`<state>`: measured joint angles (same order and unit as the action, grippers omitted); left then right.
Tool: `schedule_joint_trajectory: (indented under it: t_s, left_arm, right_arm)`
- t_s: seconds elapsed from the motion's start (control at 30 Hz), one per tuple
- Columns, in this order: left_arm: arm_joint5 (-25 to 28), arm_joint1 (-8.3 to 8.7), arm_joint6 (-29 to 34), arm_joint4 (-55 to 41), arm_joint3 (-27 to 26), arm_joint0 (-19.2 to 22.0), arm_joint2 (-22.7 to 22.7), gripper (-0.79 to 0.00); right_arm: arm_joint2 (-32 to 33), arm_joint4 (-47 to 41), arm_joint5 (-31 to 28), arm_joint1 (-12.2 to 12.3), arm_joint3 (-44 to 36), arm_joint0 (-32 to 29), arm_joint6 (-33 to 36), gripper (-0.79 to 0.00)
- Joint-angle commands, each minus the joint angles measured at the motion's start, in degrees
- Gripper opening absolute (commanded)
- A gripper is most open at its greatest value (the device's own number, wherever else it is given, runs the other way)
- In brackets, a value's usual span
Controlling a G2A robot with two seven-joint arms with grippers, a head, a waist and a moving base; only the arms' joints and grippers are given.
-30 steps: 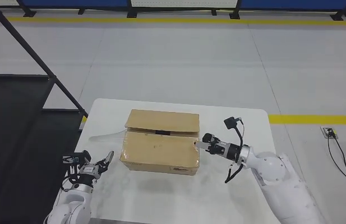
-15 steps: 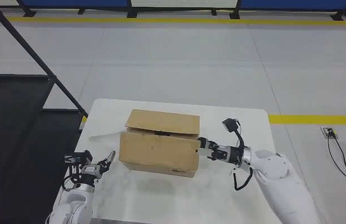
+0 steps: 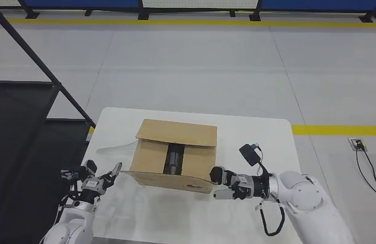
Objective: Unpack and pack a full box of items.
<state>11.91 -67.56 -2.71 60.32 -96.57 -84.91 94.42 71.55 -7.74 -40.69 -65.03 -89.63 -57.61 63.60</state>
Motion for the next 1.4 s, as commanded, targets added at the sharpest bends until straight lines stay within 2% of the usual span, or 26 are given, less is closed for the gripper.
schedule_joint_trajectory:
  t_s: [0.0,0.27,0.4,0.5,0.67,0.73,1.37]
  left_arm:
    - [3.34,0.21,-0.48,0.07,-1.02,-1.04,0.77,0.000]
    - [19.58,1.45,-0.56,1.48,-2.92,-4.63,4.45,0.000]
    - [24.01,2.01,-0.42,5.61,-2.23,-4.66,5.24,0.000]
    - [23.24,2.17,-1.59,10.99,-1.75,-4.42,4.47,0.000]
    - [23.06,2.38,-3.95,17.22,-0.59,-4.18,2.72,0.000]
    - [22.86,2.42,-4.44,18.25,-0.25,-3.94,2.19,0.000]
    - [22.65,2.44,-4.08,18.44,-0.09,-3.59,1.84,0.000]
  right_arm:
    - [-0.50,1.67,0.07,0.55,-0.89,-0.88,0.07,0.000]
    - [-4.24,10.47,-2.49,1.86,-3.67,-3.66,-2.50,0.000]
    - [-5.32,13.03,-1.20,1.81,-3.90,-3.91,-5.25,0.000]
    - [-5.76,11.72,2.36,1.41,-4.10,-4.57,-11.58,0.000]
    - [-5.55,7.24,9.17,1.01,-5.80,-4.13,-17.64,0.000]
    - [-5.02,8.40,12.32,0.95,-7.49,-4.56,-20.76,0.000]
    - [-5.02,8.40,12.32,0.95,-7.49,-4.56,-20.76,0.000]
